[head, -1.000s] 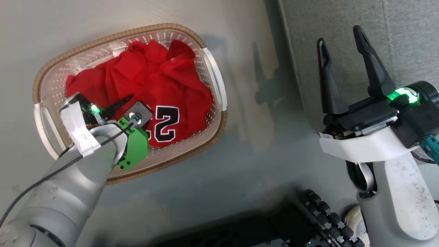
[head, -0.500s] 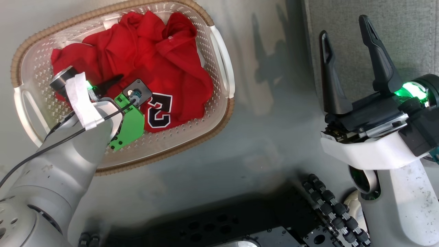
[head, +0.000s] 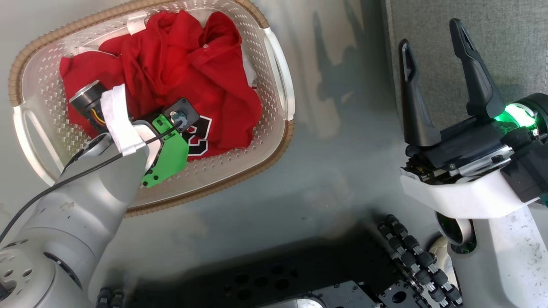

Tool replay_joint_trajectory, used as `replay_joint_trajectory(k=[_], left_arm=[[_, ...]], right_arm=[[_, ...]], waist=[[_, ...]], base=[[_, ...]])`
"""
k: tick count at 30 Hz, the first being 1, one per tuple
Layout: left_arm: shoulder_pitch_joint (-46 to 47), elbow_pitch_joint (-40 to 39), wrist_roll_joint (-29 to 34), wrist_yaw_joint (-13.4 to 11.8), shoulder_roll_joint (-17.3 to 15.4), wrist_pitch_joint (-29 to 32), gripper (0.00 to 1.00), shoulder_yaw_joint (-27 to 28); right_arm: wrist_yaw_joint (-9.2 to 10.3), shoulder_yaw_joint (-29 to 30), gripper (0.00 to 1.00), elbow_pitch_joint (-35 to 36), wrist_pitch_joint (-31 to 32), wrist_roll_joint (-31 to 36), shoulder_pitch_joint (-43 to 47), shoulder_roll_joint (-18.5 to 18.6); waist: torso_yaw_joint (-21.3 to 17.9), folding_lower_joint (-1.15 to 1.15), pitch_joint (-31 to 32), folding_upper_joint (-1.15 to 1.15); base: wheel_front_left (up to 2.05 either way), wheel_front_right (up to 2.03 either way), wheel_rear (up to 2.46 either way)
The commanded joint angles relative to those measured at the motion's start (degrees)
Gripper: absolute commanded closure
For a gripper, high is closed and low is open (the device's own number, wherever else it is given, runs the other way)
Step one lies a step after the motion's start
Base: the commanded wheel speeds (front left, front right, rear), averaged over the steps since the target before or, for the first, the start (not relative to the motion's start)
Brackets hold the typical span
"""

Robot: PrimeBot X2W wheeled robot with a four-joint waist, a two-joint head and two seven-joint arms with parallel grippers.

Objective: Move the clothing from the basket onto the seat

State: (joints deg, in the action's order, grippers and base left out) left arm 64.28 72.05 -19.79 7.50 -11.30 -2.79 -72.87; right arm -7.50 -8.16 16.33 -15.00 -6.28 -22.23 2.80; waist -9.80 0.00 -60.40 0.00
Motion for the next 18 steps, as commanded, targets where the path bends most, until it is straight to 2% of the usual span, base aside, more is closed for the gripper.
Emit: replay_joint_trajectory(k=[1, 18], left_arm=[[1.0, -0.4, -0.2, -0.1, 0.1, -0.5, 1.00, -0.2], [-3.6, -3.6, -2.4, -0.1, 3.4, -8.5, 1.00, -0.6]], right_arm=[[0.02, -0.1, 0.00, -0.1, -0.3, 0.4, -0.2, 0.2], [0.02, 0.8, 0.00, -4.1, -0.3, 1.5, 0.3, 0.2]], waist=[[0.1, 0.00, 0.5, 0.00], [4.7, 0.00, 11.3, 0.00]], base=[[0.00, 0.00, 0.00], [0.00, 0.00, 0.00]])
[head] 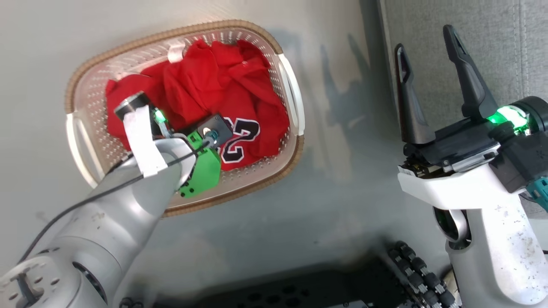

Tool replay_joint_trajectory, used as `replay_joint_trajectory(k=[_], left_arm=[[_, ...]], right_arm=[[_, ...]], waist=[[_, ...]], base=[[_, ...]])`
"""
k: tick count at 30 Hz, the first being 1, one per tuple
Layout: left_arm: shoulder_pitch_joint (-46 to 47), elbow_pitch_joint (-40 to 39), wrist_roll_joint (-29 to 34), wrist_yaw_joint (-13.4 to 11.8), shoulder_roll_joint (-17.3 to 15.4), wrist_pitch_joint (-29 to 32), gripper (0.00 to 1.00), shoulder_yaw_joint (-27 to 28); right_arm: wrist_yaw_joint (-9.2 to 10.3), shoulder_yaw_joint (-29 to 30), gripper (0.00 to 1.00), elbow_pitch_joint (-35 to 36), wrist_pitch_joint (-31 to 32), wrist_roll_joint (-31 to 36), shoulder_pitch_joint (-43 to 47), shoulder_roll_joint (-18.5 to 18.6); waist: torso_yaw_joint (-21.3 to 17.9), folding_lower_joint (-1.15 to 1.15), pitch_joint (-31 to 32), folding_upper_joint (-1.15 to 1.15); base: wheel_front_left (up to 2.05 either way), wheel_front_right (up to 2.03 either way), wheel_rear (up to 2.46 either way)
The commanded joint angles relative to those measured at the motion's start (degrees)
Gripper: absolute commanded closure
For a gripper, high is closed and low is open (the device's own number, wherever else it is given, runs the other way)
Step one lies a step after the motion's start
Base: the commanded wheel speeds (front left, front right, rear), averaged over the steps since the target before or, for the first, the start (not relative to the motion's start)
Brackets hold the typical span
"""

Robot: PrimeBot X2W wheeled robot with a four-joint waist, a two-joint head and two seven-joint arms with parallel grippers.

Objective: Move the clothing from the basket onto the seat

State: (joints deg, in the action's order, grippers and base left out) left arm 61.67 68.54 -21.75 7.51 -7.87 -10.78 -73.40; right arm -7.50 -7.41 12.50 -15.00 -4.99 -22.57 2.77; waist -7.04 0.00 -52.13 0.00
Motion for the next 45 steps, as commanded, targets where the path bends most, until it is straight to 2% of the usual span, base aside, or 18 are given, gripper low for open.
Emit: replay_joint_trajectory(k=[1, 13, 18, 35, 45], left_arm=[[-1.3, -0.3, -0.5, -0.1, 0.2, -0.9, 1.00, 0.0], [-5.2, -3.2, -4.0, -0.1, 1.6, -4.5, 1.00, 0.3], [-7.0, -8.5, -4.3, -0.5, 0.2, -4.4, 1.00, 2.9], [-17.3, -28.9, -0.5, -3.6, -3.2, -4.5, 1.00, 17.2], [-22.6, -40.0, 2.3, -3.8, -2.5, -4.5, 1.00, 26.9]], right_arm=[[0.02, 0.1, 0.00, -0.6, -0.3, 0.4, 0.7, 0.2], [0.02, 0.7, 0.00, -4.5, -0.3, 1.6, 3.2, 0.2], [0.02, 0.8, 0.00, -6.1, -0.3, 1.1, 4.5, 0.2], [0.02, 1.6, 0.00, -9.2, -0.3, 0.2, 10.7, 0.2], [0.02, 1.3, 0.00, -9.8, -0.3, -0.6, 13.5, 0.2]], waist=[[2.3, 0.00, 3.8, 0.00], [5.8, 0.00, 14.1, 0.00], [6.4, 0.00, 18.2, 0.00], [8.2, 0.00, 31.2, 0.00], [8.7, 0.00, 37.2, 0.00]], base=[[0.00, 0.00, 0.00], [0.00, 0.00, 0.00], [0.00, 0.00, 0.00], [0.00, 0.00, 0.00], [0.00, 0.00, 0.00]])
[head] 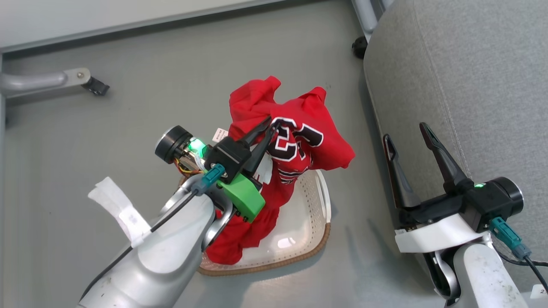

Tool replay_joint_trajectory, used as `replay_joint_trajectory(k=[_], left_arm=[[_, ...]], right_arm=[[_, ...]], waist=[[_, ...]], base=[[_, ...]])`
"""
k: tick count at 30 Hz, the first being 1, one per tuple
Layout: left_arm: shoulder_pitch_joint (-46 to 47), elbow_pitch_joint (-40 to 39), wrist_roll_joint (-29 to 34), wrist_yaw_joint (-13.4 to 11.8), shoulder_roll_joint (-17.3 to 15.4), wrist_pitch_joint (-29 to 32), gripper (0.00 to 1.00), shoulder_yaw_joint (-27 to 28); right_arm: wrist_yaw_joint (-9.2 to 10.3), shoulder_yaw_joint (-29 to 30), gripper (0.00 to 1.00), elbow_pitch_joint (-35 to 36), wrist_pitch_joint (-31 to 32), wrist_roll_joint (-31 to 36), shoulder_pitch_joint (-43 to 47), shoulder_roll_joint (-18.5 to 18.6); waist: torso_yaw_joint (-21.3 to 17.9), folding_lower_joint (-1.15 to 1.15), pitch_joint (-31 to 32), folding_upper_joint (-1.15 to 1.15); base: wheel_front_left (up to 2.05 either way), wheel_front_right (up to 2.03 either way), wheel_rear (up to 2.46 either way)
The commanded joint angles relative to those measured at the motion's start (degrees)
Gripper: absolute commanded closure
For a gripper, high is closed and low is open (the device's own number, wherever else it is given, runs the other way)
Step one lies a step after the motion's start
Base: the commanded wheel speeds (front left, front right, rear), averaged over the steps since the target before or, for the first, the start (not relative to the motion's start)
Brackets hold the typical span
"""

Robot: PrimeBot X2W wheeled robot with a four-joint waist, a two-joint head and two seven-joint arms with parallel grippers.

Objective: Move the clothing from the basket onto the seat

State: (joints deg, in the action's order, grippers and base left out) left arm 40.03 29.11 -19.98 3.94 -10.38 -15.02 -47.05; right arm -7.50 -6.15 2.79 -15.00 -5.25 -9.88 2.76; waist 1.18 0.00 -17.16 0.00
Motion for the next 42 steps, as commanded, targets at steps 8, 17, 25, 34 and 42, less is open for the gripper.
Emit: replay_joint_trajectory(k=[8, 17, 25, 34, 42], left_arm=[[-2.4, -8.4, 2.9, 0.4, 1.6, -0.2, 1.00, 6.6], [-2.9, -12.3, 5.3, 1.4, 2.5, -0.2, 1.00, 9.6], [-4.1, -12.9, 6.4, 2.1, 3.1, -0.2, 1.00, 10.3], [-4.8, -13.1, 7.1, 2.7, 4.3, -0.2, 1.00, 10.0], [-5.2, -13.5, 7.7, 3.1, 5.5, -0.2, 1.00, 9.0]], right_arm=[[0.02, -0.2, 0.00, 0.2, -0.3, -0.9, 2.7, 0.2], [0.02, -0.4, 0.00, 0.6, -0.3, -1.5, 3.8, 0.2], [0.02, -1.6, 0.00, 2.2, -0.3, -0.4, 4.4, 0.2], [0.02, -6.4, 0.00, 0.6, -0.3, 2.8, 0.8, 0.2], [0.02, -8.3, 0.00, -4.4, -0.3, 6.6, -4.0, 0.2]], waist=[[0.5, 0.00, 5.4, 0.00], [-0.3, 0.00, 7.5, 0.00], [-0.4, 0.00, 8.7, 0.00], [0.8, 0.00, 9.1, 0.00], [2.3, 0.00, 9.2, 0.00]], base=[[0.00, 0.00, 0.00], [0.00, 0.00, 0.00], [0.00, 0.00, 0.00], [0.00, 0.00, 0.00], [0.00, 0.00, 0.00]])
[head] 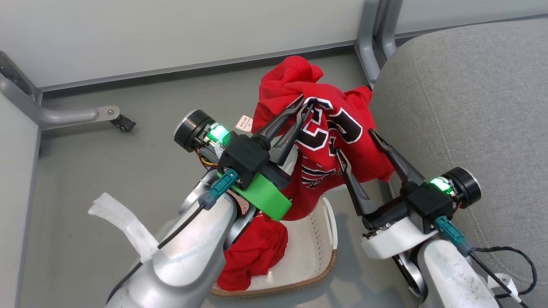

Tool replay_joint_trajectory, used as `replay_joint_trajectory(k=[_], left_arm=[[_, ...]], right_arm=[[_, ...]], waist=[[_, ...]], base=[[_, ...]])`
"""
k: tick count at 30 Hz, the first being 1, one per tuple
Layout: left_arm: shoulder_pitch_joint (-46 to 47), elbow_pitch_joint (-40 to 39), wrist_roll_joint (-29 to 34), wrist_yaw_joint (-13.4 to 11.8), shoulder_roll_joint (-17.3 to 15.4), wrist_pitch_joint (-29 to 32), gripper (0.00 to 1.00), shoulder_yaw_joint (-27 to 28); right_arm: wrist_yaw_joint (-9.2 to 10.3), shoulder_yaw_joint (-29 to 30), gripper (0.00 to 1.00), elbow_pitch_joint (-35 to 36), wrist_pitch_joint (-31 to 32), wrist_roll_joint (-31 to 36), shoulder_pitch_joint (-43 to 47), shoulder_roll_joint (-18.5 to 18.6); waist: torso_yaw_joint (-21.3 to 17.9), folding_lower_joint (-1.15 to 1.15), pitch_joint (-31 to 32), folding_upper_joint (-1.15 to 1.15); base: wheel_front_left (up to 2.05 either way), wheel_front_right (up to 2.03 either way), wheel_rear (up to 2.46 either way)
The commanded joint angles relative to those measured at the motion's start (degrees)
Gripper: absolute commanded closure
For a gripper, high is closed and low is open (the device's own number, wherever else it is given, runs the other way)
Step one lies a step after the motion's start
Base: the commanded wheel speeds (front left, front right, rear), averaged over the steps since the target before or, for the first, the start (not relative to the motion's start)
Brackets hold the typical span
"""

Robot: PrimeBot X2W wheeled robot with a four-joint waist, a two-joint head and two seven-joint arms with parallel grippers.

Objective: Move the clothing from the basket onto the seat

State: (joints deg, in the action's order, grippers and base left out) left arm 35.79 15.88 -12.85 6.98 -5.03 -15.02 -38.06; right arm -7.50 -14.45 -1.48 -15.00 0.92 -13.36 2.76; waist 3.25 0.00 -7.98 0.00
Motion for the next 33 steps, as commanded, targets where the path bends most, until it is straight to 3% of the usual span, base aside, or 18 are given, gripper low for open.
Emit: replay_joint_trajectory(k=[1, 13, 14, 15, 33], left_arm=[[-1.1, -0.3, 0.6, 0.1, 0.3, -0.2, 1.00, -0.2], [-1.3, -1.5, 1.1, 0.5, 1.2, -0.2, 1.00, -3.0], [-1.3, -1.6, 1.1, 0.6, 1.2, -0.2, 1.00, -3.1], [-1.3, -1.6, 1.0, 0.5, 1.3, -0.2, 1.00, -3.2], [-1.5, -0.7, 1.0, 0.5, 1.0, -0.2, 1.00, -3.3]], right_arm=[[0.02, -0.2, 0.00, -1.0, -0.3, 0.8, -1.3, 0.2], [0.02, -3.9, 0.00, -8.5, -0.3, 0.1, -6.4, 2.0], [0.02, -4.2, 0.61, -8.6, -0.3, -0.2, -6.7, 2.1], [0.02, -4.5, 1.00, -8.9, -0.3, -0.5, -7.0, 2.2], [0.02, -4.2, 1.00, -7.9, -0.3, -2.5, -5.8, 2.0]], waist=[[0.4, 0.00, 0.0, 0.00], [2.1, 0.00, -0.3, 0.00], [2.2, 0.00, -0.4, 0.00], [2.3, 0.00, -0.5, 0.00], [2.6, 0.00, -0.5, 0.00]], base=[[0.00, 0.00, 0.00], [0.00, 0.00, 0.00], [0.00, 0.00, 0.00], [0.00, 0.00, 0.00], [0.00, 0.00, 0.00]])
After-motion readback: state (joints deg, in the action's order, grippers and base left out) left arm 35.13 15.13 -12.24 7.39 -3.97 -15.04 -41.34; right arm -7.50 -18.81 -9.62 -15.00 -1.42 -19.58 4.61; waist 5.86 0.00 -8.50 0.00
